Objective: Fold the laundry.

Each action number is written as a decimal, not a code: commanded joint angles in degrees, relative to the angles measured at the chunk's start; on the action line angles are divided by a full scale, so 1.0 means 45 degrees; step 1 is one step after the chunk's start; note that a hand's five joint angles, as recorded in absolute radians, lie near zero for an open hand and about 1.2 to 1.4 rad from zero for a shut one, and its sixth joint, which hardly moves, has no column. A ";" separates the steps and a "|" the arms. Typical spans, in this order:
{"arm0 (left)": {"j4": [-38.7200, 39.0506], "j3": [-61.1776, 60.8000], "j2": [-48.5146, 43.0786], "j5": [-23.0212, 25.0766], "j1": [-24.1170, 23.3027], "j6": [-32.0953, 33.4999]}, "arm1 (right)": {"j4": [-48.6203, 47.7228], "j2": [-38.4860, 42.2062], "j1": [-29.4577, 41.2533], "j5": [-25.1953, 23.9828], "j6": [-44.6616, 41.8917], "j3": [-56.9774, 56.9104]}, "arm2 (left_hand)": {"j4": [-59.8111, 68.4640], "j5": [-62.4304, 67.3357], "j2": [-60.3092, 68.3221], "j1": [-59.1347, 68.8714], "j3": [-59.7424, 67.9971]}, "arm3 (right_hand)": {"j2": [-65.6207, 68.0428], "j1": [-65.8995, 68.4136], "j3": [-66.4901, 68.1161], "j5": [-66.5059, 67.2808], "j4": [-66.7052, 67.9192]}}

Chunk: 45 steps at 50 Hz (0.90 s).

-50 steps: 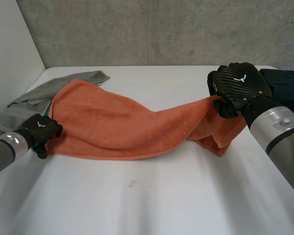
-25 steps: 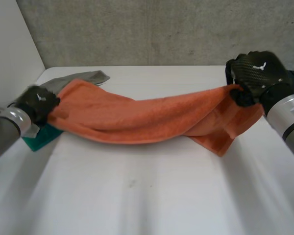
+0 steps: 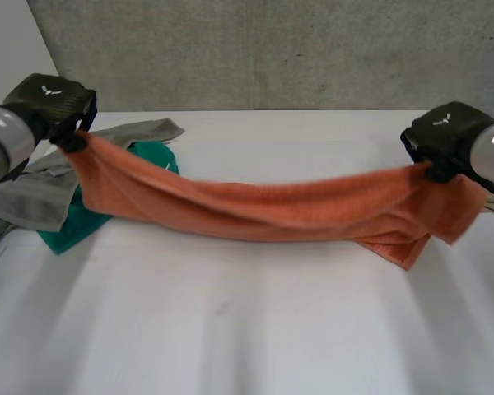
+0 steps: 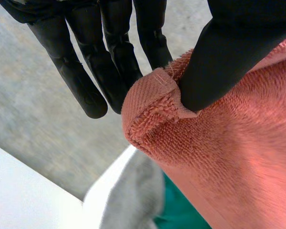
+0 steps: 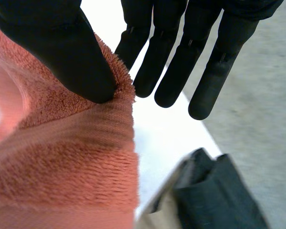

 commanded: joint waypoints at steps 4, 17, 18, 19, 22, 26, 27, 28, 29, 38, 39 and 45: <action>0.5693 0.5076 -0.1562 -0.0383 -0.0291 -0.2232 | -0.6473 0.2101 0.0597 0.3286 0.4789 -0.4434 | 0.2523 0.3059 0.2575 0.3043 0.2642 | 0.2784 0.3475 0.2648 0.2817 0.2532; 0.7953 0.2855 -0.1109 -0.1147 -0.0682 -0.4644 | -0.7385 0.0575 0.0539 0.0788 0.4722 -0.1700 | 0.2523 0.3059 0.2575 0.3043 0.2642 | 0.2784 0.3475 0.2648 0.2817 0.2532; 0.7934 0.2272 -0.1265 -0.1186 -0.0624 -0.4468 | -0.6958 0.0692 0.0538 0.0730 0.4412 -0.1544 | 0.2523 0.3059 0.2575 0.3043 0.2642 | 0.2784 0.3475 0.2648 0.2817 0.2532; 0.7953 0.1880 -0.1344 -0.1147 -0.0585 -0.4370 | -0.6799 0.0751 0.0538 0.0690 0.4254 -0.1465 | 0.2523 0.3059 0.2575 0.3043 0.2642 | 0.2784 0.3475 0.2648 0.2817 0.2532; 0.7953 0.0804 -0.1636 -0.1069 -0.0507 -0.4213 | -0.5960 0.1180 0.0538 0.0495 0.3570 -0.1134 | 0.2523 0.3059 0.2575 0.3043 0.2642 | 0.2784 0.3475 0.2648 0.2817 0.2532; 0.7914 -0.0524 -0.2125 -0.0972 -0.0545 -0.4115 | -0.4924 0.2116 0.0363 0.0300 0.2828 -0.0704 | 0.2523 0.3059 0.2575 0.3043 0.2642 | 0.2784 0.3475 0.2648 0.2817 0.2532; 0.7914 -0.0991 -0.2300 -0.0913 -0.0565 -0.4115 | -0.4574 0.2544 0.0285 0.0280 0.2652 -0.0510 | 0.2523 0.3059 0.2575 0.3043 0.2642 | 0.2784 0.3475 0.2648 0.2817 0.2532; 0.7914 -0.1208 -0.2398 -0.0874 -0.0584 -0.4115 | -0.4416 0.2780 0.0246 0.0261 0.2554 -0.0411 | 0.2523 0.3059 0.2575 0.3043 0.2642 | 0.2784 0.3475 0.2648 0.2817 0.2532; 0.7914 -0.1403 -0.2496 -0.0835 -0.0604 -0.4115 | -0.4318 0.3015 0.0226 0.0241 0.2514 -0.0333 | 0.2523 0.3059 0.2575 0.3043 0.2642 | 0.2784 0.3475 0.2648 0.2817 0.2532; 0.7777 -0.2752 -0.2712 -0.0600 -0.0741 -0.3744 | -0.4588 0.4736 -0.0164 0.0689 0.2513 -0.0098 | 0.2523 0.3059 0.2575 0.3043 0.2642 | -1.0591 -0.9900 -1.0727 -1.0558 -1.0843; 0.7719 -0.2850 -0.2576 -0.0581 -0.0702 -0.3763 | -0.5112 0.4620 -0.0319 0.0999 0.2765 -0.0020 | 0.2523 0.3059 0.2575 0.3043 0.2642 | -1.2046 -1.1356 -1.2183 -1.2013 -1.2299; 0.7387 -0.3104 -0.1912 -0.0522 -0.0604 -0.3802 | -0.5743 0.3332 -0.0770 0.1179 0.3685 0.0741 | 0.2523 0.3059 0.2575 0.3043 0.2642 | -1.2772 -1.2081 -1.2908 -1.2738 -1.3024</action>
